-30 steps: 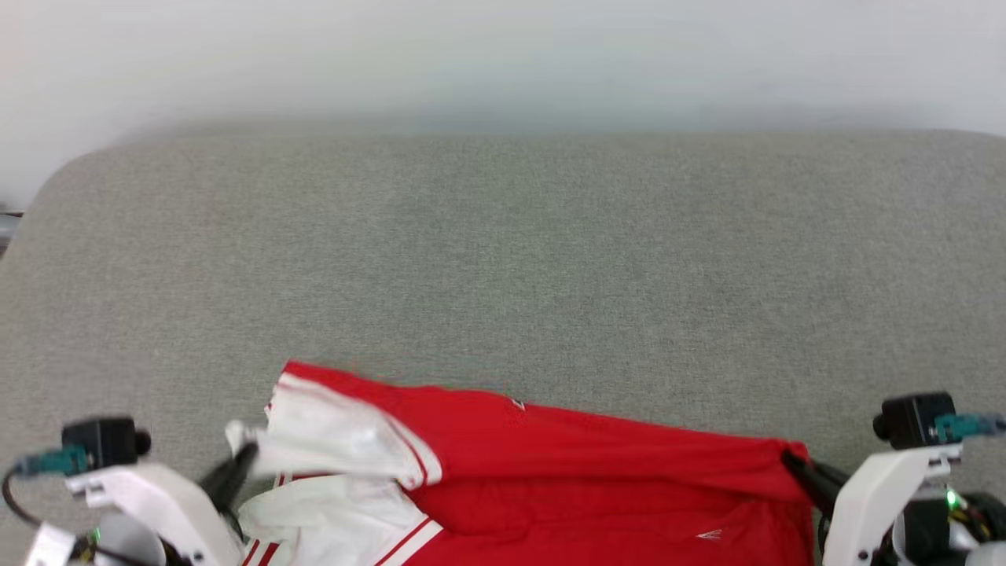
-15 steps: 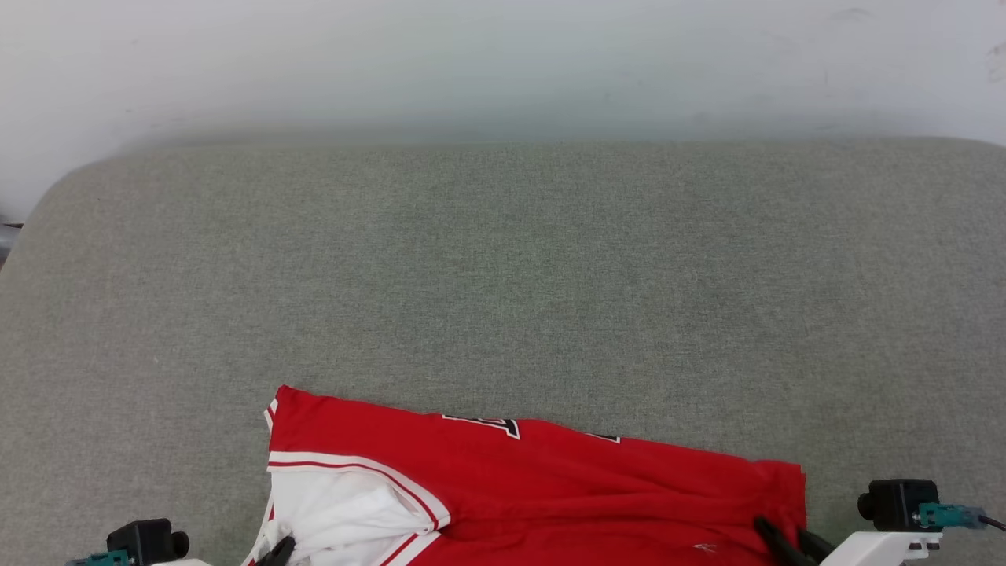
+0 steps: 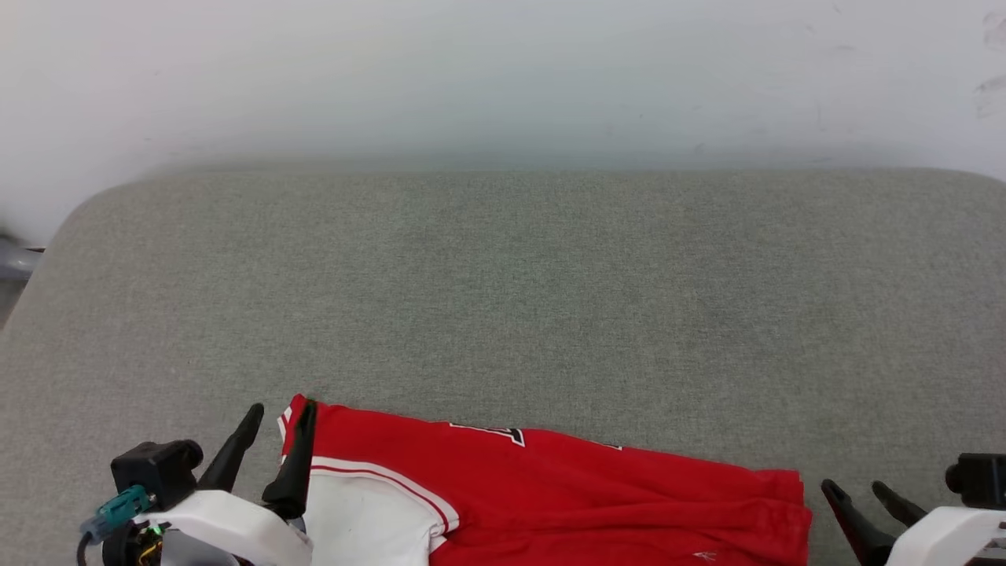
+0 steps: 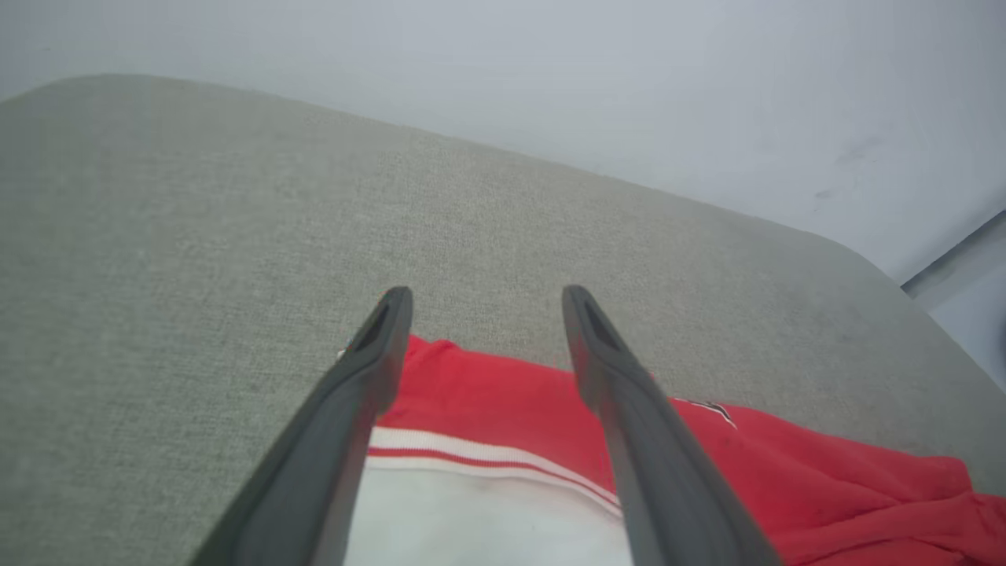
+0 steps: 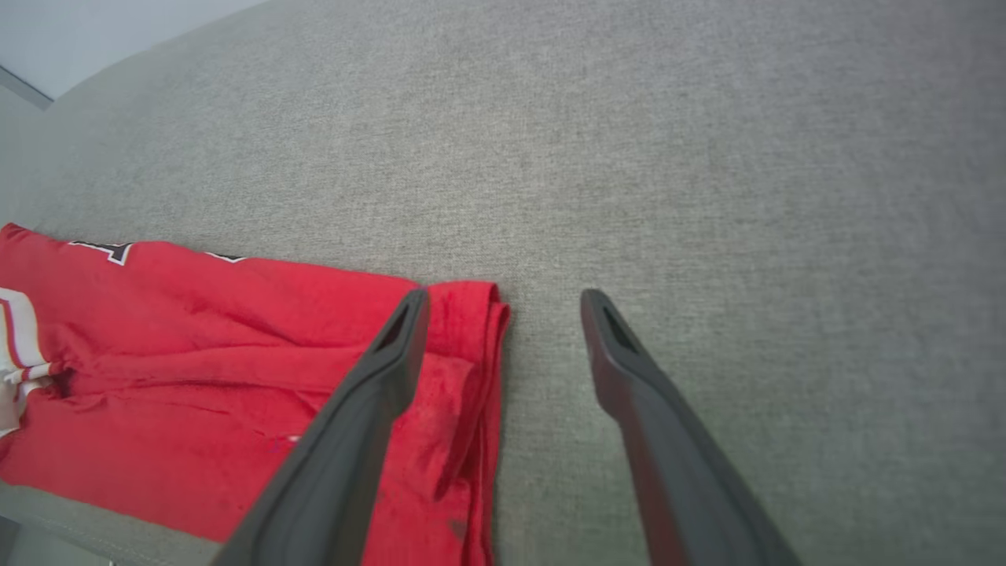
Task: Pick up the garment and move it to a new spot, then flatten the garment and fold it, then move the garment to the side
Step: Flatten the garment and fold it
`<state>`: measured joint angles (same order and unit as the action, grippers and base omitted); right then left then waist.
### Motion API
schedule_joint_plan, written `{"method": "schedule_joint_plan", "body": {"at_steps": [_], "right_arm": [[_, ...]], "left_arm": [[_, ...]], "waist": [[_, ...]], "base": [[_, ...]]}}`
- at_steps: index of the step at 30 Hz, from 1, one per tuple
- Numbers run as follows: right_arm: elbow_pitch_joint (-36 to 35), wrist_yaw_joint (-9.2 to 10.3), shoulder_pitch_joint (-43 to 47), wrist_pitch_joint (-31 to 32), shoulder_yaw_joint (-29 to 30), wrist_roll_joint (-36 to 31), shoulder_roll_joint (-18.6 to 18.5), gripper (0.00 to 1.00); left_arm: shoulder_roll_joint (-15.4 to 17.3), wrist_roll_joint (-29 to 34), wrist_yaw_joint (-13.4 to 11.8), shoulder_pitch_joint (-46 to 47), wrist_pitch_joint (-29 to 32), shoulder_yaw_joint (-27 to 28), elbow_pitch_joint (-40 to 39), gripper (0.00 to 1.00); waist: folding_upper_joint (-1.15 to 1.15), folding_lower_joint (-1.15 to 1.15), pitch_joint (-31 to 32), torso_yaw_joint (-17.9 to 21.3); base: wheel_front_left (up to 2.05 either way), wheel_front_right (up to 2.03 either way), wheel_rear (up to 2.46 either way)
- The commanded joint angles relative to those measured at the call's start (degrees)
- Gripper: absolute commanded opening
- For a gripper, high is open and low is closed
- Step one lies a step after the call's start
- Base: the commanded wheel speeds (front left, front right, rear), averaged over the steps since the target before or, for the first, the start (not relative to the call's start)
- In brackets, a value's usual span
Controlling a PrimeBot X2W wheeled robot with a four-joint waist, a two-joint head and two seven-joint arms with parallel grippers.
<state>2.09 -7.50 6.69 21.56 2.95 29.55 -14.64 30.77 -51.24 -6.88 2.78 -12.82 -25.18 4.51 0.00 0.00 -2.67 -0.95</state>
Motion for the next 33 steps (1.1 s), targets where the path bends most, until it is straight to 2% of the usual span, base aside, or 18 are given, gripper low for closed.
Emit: {"method": "schedule_joint_plan", "body": {"at_steps": [1,7,10,16,22,26,27,28,29,33], "right_arm": [[-0.54,0.02,0.98,1.95,0.87,-0.29,-0.25,1.00],[-3.31,0.02,3.37,11.45,4.04,-1.00,-0.46,1.00],[-4.48,0.02,3.86,14.33,4.06,-1.16,0.39,1.00],[-3.32,0.02,3.02,16.74,2.24,-0.47,2.53,1.00],[0.36,0.03,1.37,16.59,0.44,0.79,2.86,1.00],[4.11,0.02,0.62,16.59,-2.91,2.12,3.91,1.00],[4.86,0.01,0.75,16.87,-3.88,2.53,4.31,0.76],[5.45,0.00,0.81,16.97,-4.65,2.76,4.64,0.34],[5.98,-0.05,0.81,16.90,-5.20,2.98,4.83,0.00],[6.92,0.04,0.32,16.45,-6.03,3.44,4.54,0.00]], "left_arm": [[-0.45,2.01,-0.99,0.92,-0.91,0.24,-0.81,1.00],[-3.40,11.96,-5.35,0.73,-2.39,3.25,-5.41,1.00],[-5.59,16.81,-6.43,-0.79,-2.42,5.64,-8.25,1.00],[-8.92,22.17,-4.97,-2.14,-2.40,8.52,-11.05,1.00],[-10.85,24.41,-2.99,-2.00,-2.41,10.06,-11.13,1.00],[-12.04,25.54,-1.68,-1.47,-2.41,11.19,-10.54,1.00],[-12.29,25.73,-1.44,-1.42,-2.41,11.40,-10.37,1.00],[-12.51,26.01,-1.18,-1.33,-2.41,11.62,-10.26,1.00],[-12.73,26.15,-0.92,-1.27,-2.41,11.83,-10.10,1.00],[-13.42,26.84,-0.13,-1.33,-2.42,12.62,-9.33,1.00]], "waist": [[0.00,0.00,0.24,-0.27],[0.00,0.00,-0.04,-1.65],[0.00,0.00,-0.87,-2.53],[0.00,0.00,-3.21,-4.43],[0.00,0.00,-5.01,-5.24],[0.00,0.00,-6.03,-5.37],[0.00,0.00,-6.14,-5.38],[0.00,0.00,-6.23,-5.35],[0.00,0.00,-6.30,-5.31],[0.00,0.00,-6.01,-4.79]], "base": [[0.00,0.00,0.00],[0.00,0.00,0.00],[0.00,0.00,0.00],[0.00,0.00,0.00],[0.00,0.00,0.00],[0.00,0.00,0.00],[0.00,0.00,0.00],[0.00,0.00,0.00],[0.00,0.00,0.00],[0.00,0.00,0.00]]}}
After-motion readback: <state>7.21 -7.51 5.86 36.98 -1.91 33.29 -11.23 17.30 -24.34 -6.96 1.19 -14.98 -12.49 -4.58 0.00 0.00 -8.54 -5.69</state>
